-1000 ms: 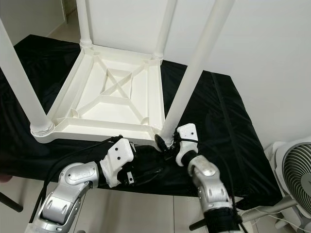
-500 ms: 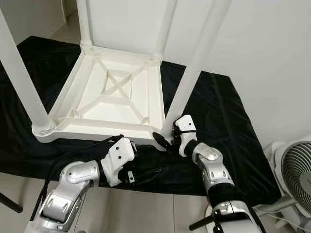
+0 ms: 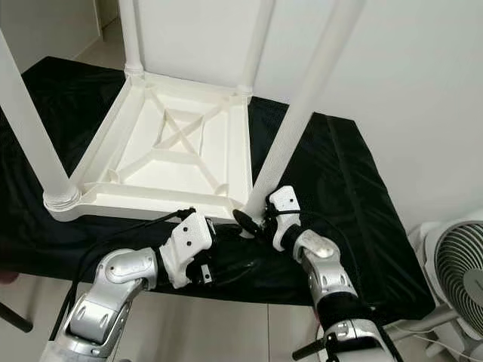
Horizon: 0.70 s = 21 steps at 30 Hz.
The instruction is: Building children table
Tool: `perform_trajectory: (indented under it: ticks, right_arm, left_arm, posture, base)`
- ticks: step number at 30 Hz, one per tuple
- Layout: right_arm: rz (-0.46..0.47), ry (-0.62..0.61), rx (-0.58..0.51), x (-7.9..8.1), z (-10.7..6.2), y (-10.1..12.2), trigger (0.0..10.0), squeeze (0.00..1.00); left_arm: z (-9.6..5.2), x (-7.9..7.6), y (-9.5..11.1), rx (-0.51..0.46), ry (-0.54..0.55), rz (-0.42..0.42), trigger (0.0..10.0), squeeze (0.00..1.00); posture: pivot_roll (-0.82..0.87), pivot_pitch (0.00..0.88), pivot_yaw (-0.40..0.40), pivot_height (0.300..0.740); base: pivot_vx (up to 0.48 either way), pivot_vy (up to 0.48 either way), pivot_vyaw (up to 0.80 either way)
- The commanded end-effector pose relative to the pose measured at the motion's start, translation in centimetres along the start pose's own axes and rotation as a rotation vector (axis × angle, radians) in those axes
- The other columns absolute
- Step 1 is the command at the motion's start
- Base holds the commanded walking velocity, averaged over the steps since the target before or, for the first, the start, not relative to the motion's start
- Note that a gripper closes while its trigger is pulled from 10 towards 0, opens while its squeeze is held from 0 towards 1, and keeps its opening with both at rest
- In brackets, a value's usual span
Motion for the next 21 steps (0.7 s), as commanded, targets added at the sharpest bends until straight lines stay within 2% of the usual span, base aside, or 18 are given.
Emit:
perform_trajectory:
  ticks: [1, 2, 3, 4, 5, 6, 7, 9, 12, 15, 17, 21]
  right_arm:
    - [0.055, 0.008, 0.027, 1.0, -0.3, -1.1, 10.0, 0.00]
    - [0.055, 0.008, 0.027, 1.0, -0.3, -1.1, 10.0, 0.00]
    - [0.051, -0.052, 0.040, 0.7, -0.5, -1.2, 10.0, 0.00]
    - [0.051, -0.052, 0.040, 0.7, -0.5, -1.2, 10.0, 0.00]
    - [0.059, -0.142, 0.061, 0.1, -0.7, -1.4, 10.0, 0.00]
    - [0.059, -0.142, 0.061, 0.1, -0.7, -1.4, 10.0, 0.00]
    - [0.058, -0.234, 0.070, -0.4, -1.0, -1.4, 10.0, 0.00]
    - [0.116, -0.394, 0.075, -0.9, -1.7, -1.3, 10.0, 0.00]
    - [0.147, -0.591, 0.077, -0.9, -3.0, -1.2, 10.0, 0.00]
    - [0.158, -0.637, 0.083, -0.9, -3.3, -1.3, 10.0, 0.00]
    - [0.140, -0.730, 0.099, -0.2, -3.9, -1.3, 10.0, 0.00]
    - [0.164, -0.737, 0.097, 0.4, -3.8, -1.3, 10.0, 0.00]
  left_arm:
    - [0.3, 0.5, -0.3, -0.004, 0.090, -0.025, 10.0, 0.00]
    - [0.3, 0.5, -0.3, -0.004, 0.090, -0.025, 10.0, 0.00]
    - [0.3, 0.6, -0.3, -0.004, 0.090, -0.025, 10.0, 0.00]
    - [0.3, 0.6, -0.3, -0.004, 0.090, -0.025, 10.0, 0.00]
    - [0.3, 0.6, -0.4, -0.003, 0.091, -0.024, 10.0, 0.00]
    - [0.3, 0.6, -0.4, -0.003, 0.091, -0.024, 10.0, 0.00]
    - [0.3, 0.6, -0.5, -0.002, 0.093, -0.023, 10.0, 0.00]
    - [0.5, 0.7, -0.7, 0.001, 0.100, -0.020, 10.0, 0.00]
    - [0.5, 0.9, -0.8, 0.005, 0.113, -0.017, 10.0, 0.00]
    - [0.4, 1.0, -0.8, 0.006, 0.113, -0.016, 10.0, 0.00]
    - [0.3, 1.1, -0.9, 0.009, 0.117, -0.014, 10.0, 0.00]
    - [0.3, 1.1, -0.9, 0.009, 0.119, -0.014, 10.0, 0.00]
  posture:
    - [-0.01, 0.021, -0.163, 0.740]
    - [-0.01, 0.021, -0.163, 0.740]
    - [-0.01, 0.021, -0.163, 0.740]
    - [-0.01, 0.021, -0.163, 0.740]
    - [-0.02, 0.020, -0.162, 0.740]
    - [-0.02, 0.020, -0.162, 0.740]
    - [-0.02, 0.021, -0.162, 0.740]
    - [-0.03, 0.020, -0.160, 0.740]
    - [-0.03, 0.023, -0.159, 0.740]
    - [-0.03, 0.023, -0.159, 0.740]
    - [-0.04, 0.025, -0.157, 0.740]
    - [-0.04, 0.027, -0.155, 0.740]
  base:
    - [0.000, 0.000, 0.00]
    - [0.000, 0.000, 0.00]
    - [0.000, 0.000, 0.00]
    - [0.000, 0.000, 0.00]
    - [0.000, 0.000, 0.00]
    - [0.000, 0.000, 0.00]
    - [0.000, 0.000, 0.00]
    - [0.000, 0.000, 0.00]
    - [0.000, 0.000, 0.00]
    - [0.000, 0.000, 0.00]
    - [0.000, 0.000, 0.00]
    - [0.000, 0.000, 0.00]
Point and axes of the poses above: a point about 5 cm out from each wrist's last joint towards the gripper, its own z axis pointing out of the wrist towards the gripper, its own y axis along the axis of the wrist's last joint, x = y × z, the point moved 5 cm from there along z, pointing out of the wrist towards the gripper, and after that the axes turned 5 degrees about -z, right-handed, at the moved point
